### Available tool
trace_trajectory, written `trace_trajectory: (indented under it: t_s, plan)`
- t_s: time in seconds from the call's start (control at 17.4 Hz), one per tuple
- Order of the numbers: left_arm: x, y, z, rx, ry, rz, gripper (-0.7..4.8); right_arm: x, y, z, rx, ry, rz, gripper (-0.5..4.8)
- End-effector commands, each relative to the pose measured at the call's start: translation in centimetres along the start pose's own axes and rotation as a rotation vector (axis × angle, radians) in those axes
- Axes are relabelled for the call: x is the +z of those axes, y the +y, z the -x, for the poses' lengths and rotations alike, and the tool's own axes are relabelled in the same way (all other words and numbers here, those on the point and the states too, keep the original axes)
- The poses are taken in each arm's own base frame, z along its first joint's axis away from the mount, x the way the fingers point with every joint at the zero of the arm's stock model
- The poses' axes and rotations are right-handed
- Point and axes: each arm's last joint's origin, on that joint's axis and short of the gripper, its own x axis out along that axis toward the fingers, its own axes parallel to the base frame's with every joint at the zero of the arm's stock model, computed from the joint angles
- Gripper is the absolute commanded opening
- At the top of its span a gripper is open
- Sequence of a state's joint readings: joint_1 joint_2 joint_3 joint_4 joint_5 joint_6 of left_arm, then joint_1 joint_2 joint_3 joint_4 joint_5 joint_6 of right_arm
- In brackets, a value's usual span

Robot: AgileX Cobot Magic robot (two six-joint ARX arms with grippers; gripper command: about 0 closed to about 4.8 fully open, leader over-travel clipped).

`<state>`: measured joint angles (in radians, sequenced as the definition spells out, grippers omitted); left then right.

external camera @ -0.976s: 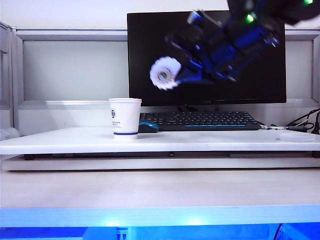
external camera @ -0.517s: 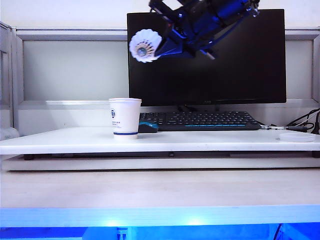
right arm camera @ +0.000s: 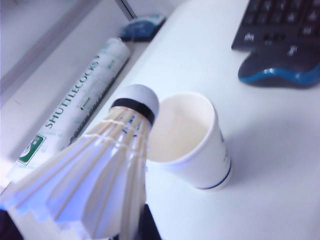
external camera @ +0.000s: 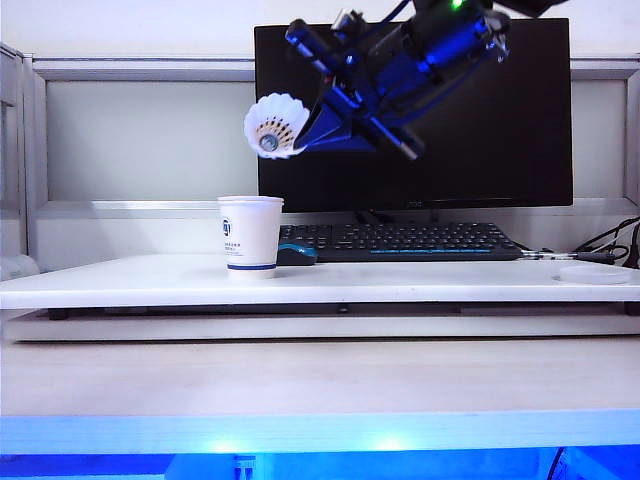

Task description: Pick up the badminton from the table and put it into the white paper cup.

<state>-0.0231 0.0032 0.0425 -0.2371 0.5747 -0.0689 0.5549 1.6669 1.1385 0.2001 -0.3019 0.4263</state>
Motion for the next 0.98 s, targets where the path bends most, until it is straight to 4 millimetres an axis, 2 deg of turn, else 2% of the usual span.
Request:
trace_trajectory:
  t_s: [0.06,0.34,0.63,0.98]
  plan:
    - [-0.3,0.0,0.0,-0.004,0.021,0.013,-0.05,-0.6,-0.4,-1.0,0.011,0.016,-0.023,-0.08]
    - [-0.3,0.1,0.0,0.021,0.02,0.012,-0.05,-0.6,-0.9,-2.5,0.023,0.037,-0.031,-0.08]
    - [-0.3,0.5,0.0,0.166,0.013,0.004,-0.05,-0.6,-1.0,-2.6,0.017,0.047,-0.035,-0.08]
    - [-0.3,0.6,0.0,0.198,0.014,0.005,-0.05,-1.1,-1.6,-3.2,0.004,0.063,-0.079,-0.08]
